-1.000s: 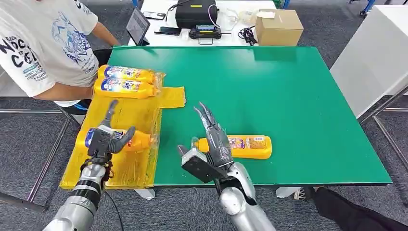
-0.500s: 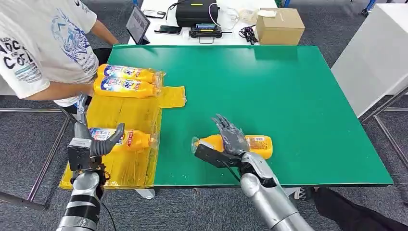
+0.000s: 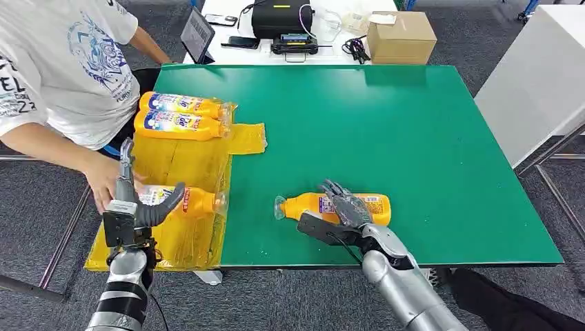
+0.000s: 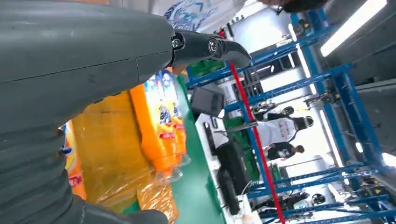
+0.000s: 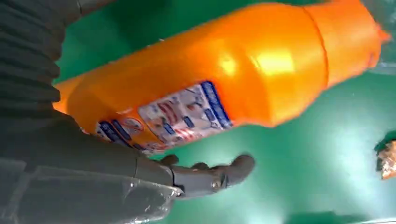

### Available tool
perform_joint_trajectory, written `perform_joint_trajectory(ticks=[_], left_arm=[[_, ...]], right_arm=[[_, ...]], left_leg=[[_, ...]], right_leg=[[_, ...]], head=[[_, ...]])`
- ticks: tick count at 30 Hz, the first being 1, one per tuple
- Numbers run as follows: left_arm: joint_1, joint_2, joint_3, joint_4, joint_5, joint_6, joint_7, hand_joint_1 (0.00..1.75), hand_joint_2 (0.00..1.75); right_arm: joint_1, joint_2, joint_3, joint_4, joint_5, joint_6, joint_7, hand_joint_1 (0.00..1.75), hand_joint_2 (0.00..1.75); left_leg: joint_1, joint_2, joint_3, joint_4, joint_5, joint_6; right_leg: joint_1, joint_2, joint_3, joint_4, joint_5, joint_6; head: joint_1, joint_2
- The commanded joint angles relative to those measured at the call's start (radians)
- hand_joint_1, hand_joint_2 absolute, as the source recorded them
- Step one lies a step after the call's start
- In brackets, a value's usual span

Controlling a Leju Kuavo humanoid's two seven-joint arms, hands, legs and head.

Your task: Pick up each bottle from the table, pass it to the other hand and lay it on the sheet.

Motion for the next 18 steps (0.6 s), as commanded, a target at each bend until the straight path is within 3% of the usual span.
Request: perform_joint_trajectory(ticks=[1, 17, 18], left_arm=[[-0.059, -0.001, -0.023, 0.146, 0.001, -0.004, -0.012, 0.00, 1.75], [-0.066, -0.002, -0.033, 0.203, 0.014, -0.019, 0.014, 0.00, 1.75], [-0.067, -0.004, -0.032, 0.204, 0.017, -0.020, 0.015, 0.00, 1.75]], right_arm=[[-0.025, -0.069, 0.074, 0.103, 0.002, 0.012, 0.006, 0.00, 1.75], [-0.011, -0.135, 0.095, 0.089, 0.071, 0.047, 0.097, 0.02, 1.75], [-0.010, -0.140, 0.099, 0.085, 0.076, 0.048, 0.100, 0.59, 1.75]], left_leg=[[0.001, -0.002, 0.003, -0.001, 0.000, -0.001], [0.002, -0.002, 0.006, 0.000, -0.001, -0.002], [0.001, -0.002, 0.005, 0.000, 0.000, -0.001]], right_leg=[[0.001, -0.002, 0.004, -0.001, -0.001, -0.001], [0.002, -0.003, 0.007, -0.002, -0.001, -0.002], [0.002, -0.002, 0.006, -0.002, -0.001, -0.002]], head=[[0.000, 0.000], [0.000, 0.000], [0.000, 0.000]])
